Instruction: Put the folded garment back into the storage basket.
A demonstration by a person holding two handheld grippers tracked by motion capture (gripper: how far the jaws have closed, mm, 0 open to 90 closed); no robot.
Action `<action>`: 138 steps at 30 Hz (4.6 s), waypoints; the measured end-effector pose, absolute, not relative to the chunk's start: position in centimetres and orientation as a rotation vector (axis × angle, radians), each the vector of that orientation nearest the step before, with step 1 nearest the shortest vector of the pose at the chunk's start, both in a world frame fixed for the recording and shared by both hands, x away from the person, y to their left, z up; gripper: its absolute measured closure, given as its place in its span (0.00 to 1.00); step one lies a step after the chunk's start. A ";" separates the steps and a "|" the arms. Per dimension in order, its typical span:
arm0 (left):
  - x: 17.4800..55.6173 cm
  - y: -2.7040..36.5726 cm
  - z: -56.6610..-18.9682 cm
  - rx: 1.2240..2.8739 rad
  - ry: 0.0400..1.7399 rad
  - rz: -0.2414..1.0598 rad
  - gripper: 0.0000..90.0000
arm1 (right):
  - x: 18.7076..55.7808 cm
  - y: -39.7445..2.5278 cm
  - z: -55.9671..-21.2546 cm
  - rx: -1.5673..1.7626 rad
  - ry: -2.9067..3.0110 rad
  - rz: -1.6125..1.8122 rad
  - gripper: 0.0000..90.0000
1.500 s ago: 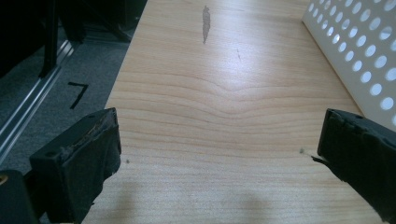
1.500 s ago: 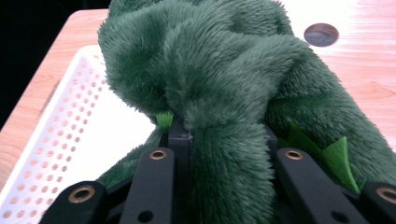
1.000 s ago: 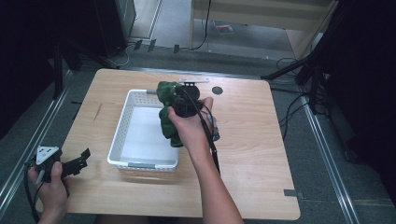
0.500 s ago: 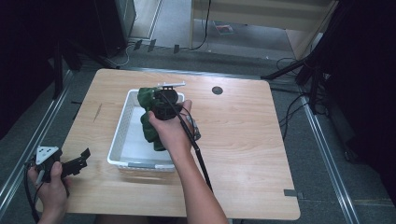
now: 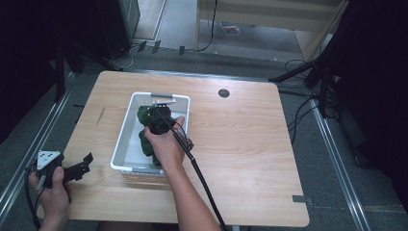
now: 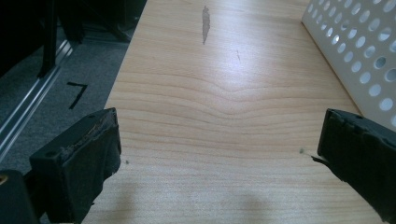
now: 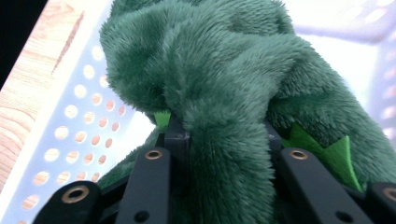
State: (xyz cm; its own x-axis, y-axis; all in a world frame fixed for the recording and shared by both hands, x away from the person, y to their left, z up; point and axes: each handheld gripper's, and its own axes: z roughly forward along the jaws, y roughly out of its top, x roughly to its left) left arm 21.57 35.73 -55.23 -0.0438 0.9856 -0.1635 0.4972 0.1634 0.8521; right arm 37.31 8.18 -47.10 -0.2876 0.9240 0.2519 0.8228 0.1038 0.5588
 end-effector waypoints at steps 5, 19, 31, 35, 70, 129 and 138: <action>21.6 35.8 -55.2 1.437 1.656 0.785 0.01 | 37.7 8.9 -48.3 1.786 2.209 0.936 0.49; 21.6 35.8 -55.2 1.435 1.657 0.783 0.01 | 37.3 8.0 -46.9 1.790 2.207 1.057 0.16; 21.5 35.8 -55.2 1.453 1.653 0.786 0.01 | 36.5 5.5 -43.8 1.775 2.189 1.183 0.10; 21.5 35.8 -55.2 1.455 1.651 0.788 0.01 | 36.3 4.3 -43.2 1.759 2.180 1.179 0.10; 21.4 35.6 -55.2 1.458 1.644 0.804 0.01 | 34.0 -10.1 -43.0 1.782 2.021 1.188 0.11; 21.1 35.2 -55.1 1.469 1.630 0.859 0.01 | 24.0 -32.9 -52.8 1.819 1.799 1.184 0.15; 21.1 35.2 -55.1 1.473 1.629 0.856 0.01 | 23.2 -33.6 -53.9 1.799 1.743 1.216 0.15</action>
State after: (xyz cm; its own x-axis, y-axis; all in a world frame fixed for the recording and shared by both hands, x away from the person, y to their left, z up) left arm 21.11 35.18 -55.14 -0.0408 0.9941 -0.1008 0.4813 0.1080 0.8699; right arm 23.23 -33.65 -53.90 -0.1281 0.9361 0.3275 0.6305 -0.1780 0.7555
